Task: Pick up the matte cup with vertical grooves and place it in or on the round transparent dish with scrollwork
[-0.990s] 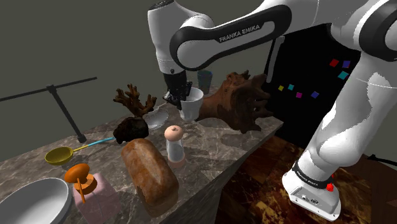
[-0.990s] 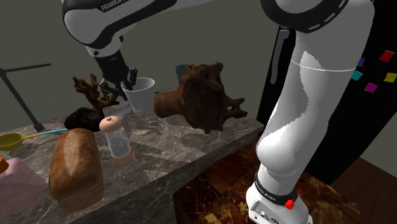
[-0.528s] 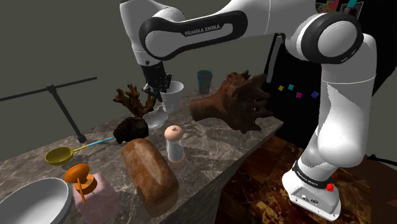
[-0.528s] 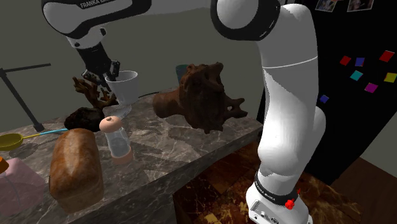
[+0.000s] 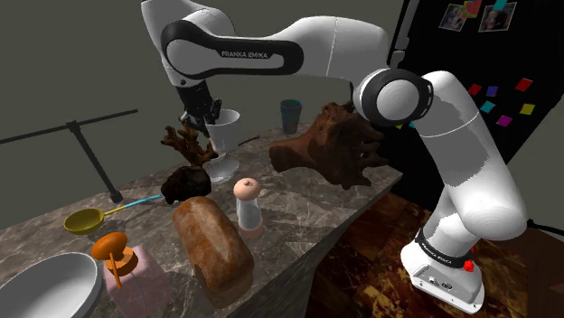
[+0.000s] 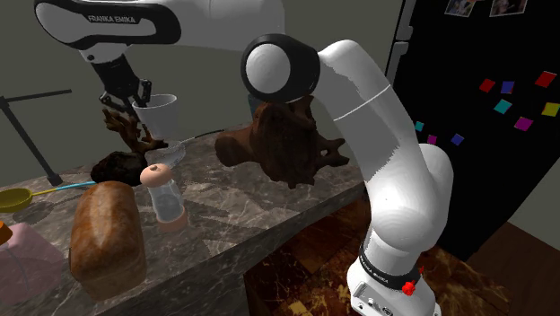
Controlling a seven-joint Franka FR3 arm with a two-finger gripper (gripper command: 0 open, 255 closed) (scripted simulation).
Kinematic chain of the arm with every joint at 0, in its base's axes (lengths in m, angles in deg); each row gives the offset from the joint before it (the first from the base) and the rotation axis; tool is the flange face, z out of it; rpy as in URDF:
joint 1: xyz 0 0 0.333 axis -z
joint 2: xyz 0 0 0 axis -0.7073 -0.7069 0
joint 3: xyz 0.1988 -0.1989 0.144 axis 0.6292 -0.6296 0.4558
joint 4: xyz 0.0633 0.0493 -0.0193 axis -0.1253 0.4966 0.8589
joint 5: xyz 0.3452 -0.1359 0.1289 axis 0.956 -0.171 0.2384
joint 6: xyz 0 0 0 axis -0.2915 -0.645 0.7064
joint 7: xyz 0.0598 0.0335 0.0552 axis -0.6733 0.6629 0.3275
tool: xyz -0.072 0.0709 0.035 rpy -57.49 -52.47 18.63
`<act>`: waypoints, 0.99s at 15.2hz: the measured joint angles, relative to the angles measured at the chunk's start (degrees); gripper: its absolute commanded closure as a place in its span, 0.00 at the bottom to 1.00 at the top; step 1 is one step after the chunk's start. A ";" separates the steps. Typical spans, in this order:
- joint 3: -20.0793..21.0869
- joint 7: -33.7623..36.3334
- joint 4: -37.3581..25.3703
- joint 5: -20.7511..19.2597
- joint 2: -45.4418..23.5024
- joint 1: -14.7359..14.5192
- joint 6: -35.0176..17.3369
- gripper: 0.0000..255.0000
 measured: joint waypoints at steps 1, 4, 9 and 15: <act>0.00 0.17 0.72 -0.01 -0.03 0.17 -0.69 1.00; 0.08 0.79 3.24 -0.01 -0.03 0.69 -3.03 1.00; 0.39 1.95 9.78 0.22 1.57 2.39 -7.68 1.00; 0.50 3.08 14.34 0.04 1.63 3.21 -12.10 1.00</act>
